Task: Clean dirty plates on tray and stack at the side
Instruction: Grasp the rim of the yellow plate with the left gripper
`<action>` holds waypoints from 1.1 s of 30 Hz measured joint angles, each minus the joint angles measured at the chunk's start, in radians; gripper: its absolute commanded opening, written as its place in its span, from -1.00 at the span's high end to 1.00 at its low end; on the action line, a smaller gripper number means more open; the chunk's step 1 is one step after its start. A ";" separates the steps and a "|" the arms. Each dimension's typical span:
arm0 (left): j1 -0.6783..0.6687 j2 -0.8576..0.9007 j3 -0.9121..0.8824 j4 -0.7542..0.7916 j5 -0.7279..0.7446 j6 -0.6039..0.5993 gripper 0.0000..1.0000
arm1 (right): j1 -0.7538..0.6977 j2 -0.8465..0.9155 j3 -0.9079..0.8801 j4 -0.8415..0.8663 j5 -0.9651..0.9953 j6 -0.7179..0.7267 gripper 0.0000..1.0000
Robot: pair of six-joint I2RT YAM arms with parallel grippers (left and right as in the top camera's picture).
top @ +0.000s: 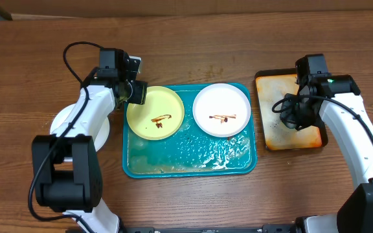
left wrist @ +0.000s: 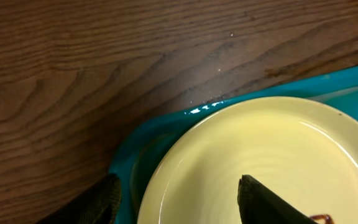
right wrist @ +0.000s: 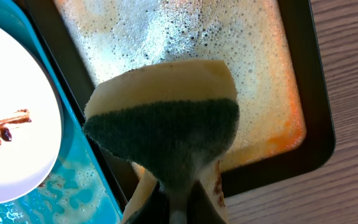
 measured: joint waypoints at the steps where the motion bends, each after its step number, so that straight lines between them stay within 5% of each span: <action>1: 0.000 0.008 0.000 0.003 -0.001 0.000 -0.17 | 0.000 0.000 0.000 0.000 0.000 0.000 0.93; 14: 0.000 0.101 0.000 -0.006 -0.002 0.003 0.00 | 0.000 0.000 0.000 -0.003 0.000 0.000 0.92; 17: 0.000 0.113 0.000 -0.024 -0.004 0.001 0.53 | 0.000 0.000 0.000 -0.007 0.000 0.000 0.93; 24: 0.000 0.113 0.017 -0.127 -0.005 0.006 0.92 | 0.000 0.000 0.000 -0.008 0.000 0.000 0.92; 33: 0.000 0.105 0.035 -0.310 0.011 -0.035 0.92 | 0.000 0.000 0.000 -0.006 0.000 0.000 0.92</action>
